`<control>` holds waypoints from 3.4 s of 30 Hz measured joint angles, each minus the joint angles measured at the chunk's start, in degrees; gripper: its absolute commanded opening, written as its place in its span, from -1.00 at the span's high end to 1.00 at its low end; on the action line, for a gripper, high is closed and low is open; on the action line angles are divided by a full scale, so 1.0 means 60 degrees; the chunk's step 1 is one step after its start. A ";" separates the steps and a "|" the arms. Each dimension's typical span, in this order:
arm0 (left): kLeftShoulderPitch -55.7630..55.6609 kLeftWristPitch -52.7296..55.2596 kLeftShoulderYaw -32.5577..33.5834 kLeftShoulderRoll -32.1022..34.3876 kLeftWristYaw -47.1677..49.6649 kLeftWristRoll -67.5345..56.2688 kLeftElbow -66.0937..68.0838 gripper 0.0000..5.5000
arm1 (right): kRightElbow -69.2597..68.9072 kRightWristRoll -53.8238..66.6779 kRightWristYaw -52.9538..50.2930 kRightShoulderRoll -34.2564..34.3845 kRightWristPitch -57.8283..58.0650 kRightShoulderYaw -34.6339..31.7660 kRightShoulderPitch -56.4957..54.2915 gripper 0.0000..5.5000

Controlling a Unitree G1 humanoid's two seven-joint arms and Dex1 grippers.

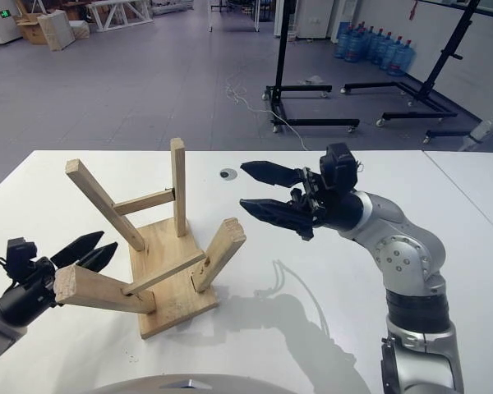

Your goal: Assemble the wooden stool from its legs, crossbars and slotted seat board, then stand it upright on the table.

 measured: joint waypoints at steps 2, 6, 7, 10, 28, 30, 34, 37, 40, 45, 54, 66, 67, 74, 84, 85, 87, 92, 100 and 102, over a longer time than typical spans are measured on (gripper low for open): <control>0.0667 -0.0311 -0.0072 -0.0187 -0.0007 0.0624 -0.0077 -0.51 | 0.0432 0.0005 0.0237 -0.0234 0.0176 -0.0053 -0.0185 -0.36; 0.1842 -0.1037 -0.0631 -0.0439 -0.0017 0.2108 -0.0309 -0.51 | 0.1235 -0.0017 0.0692 -0.0655 0.0571 -0.0028 -0.0937 -0.36; 0.2030 -0.1216 -0.0800 -0.0540 0.0013 0.2400 -0.0347 -0.51 | 0.1432 -0.0058 0.0822 -0.0793 0.0672 0.0019 -0.1143 -0.36; 0.2495 -0.1661 -0.1338 -0.0894 0.0237 0.3151 -0.0500 -0.51 | 0.1945 -0.0281 0.1238 -0.1019 0.1044 0.0225 -0.1659 -0.36; 0.2446 -0.2957 -0.4046 -0.2228 0.1188 0.4935 -0.0202 -0.51 | 0.4415 -0.3002 0.2561 -0.0906 -0.0445 0.1012 -0.3008 -0.36; 0.2385 -0.3005 -0.4109 -0.2246 0.1280 0.4969 -0.0136 -0.51 | 0.4561 -0.2991 0.2498 -0.0893 -0.0440 0.0774 -0.3007 -0.36; 0.2123 -0.3029 -0.4158 -0.2251 0.1392 0.4988 0.0104 -0.51 | 0.3993 -0.3003 0.1713 -0.0502 -0.0926 0.0185 -0.2729 -0.36; 0.2070 -0.3041 -0.4182 -0.2291 0.1463 0.4987 0.0129 -0.51 | 0.2750 -0.4103 0.0312 0.0496 -0.3054 -0.0053 -0.2081 -0.36; 0.2218 -0.3053 -0.4159 -0.2335 0.1563 0.4922 0.0109 -0.51 | 0.1231 -0.5047 -0.0460 0.1170 -0.4708 0.0269 -0.1615 -0.36; 0.2417 -0.3031 -0.3858 -0.2244 0.1582 0.4664 -0.0111 -0.51 | -0.0127 -0.6889 -0.0937 0.1382 -0.7412 0.0822 -0.1327 -0.36; 0.2909 -0.2301 -0.2388 -0.1797 0.2193 0.3245 -0.1515 -0.51 | -0.1414 -1.1164 -0.1559 0.0398 -0.8634 0.2715 -0.0762 -0.36; 0.2681 -0.1322 -0.1779 -0.1331 0.2969 0.2133 -0.2568 -0.51 | -0.2602 -1.3869 -0.1802 -0.0039 -0.7284 0.4220 -0.0038 -0.36; 0.2712 -0.1320 -0.1819 -0.1346 0.3012 0.2136 -0.2573 -0.51 | -0.2625 -1.3880 -0.1703 -0.0143 -0.7222 0.4301 -0.0014 -0.36; 0.3306 -0.1626 -0.2555 -0.1919 0.3232 0.2596 -0.2704 -0.51 | -0.2870 -1.3944 -0.0962 -0.0917 -0.7044 0.4610 -0.0040 -0.36; 0.3510 -0.2352 -0.3187 -0.2504 0.3235 0.3295 -0.2568 -0.51 | -0.2974 -1.3315 -0.0202 -0.1331 -0.5918 0.4741 -0.0452 -0.36; 0.3511 -0.2388 -0.3208 -0.2514 0.3233 0.3318 -0.2548 -0.51 | -0.2989 -1.3270 -0.0133 -0.1395 -0.5813 0.4737 -0.0444 -0.36; 0.3506 -0.2457 -0.3228 -0.2528 0.3233 0.3383 -0.2526 -0.51 | -0.2980 -1.3193 -0.0046 -0.1593 -0.5498 0.4753 -0.0303 -0.36; 0.3499 -0.2520 -0.3241 -0.2531 0.3234 0.3416 -0.2487 -0.51 | -0.2883 -1.2894 -0.0089 -0.1622 -0.5118 0.4735 -0.0127 -0.36; 0.3254 -0.2550 -0.3697 -0.2527 0.3320 0.3877 -0.2158 -0.51 | -0.2538 -1.2634 -0.0390 -0.1631 -0.5158 0.4721 -0.0066 -0.36; 0.3190 -0.2550 -0.3870 -0.2529 0.3335 0.3997 -0.2123 -0.51 | -0.2369 -1.2515 -0.0568 -0.1575 -0.5299 0.4717 -0.0055 -0.36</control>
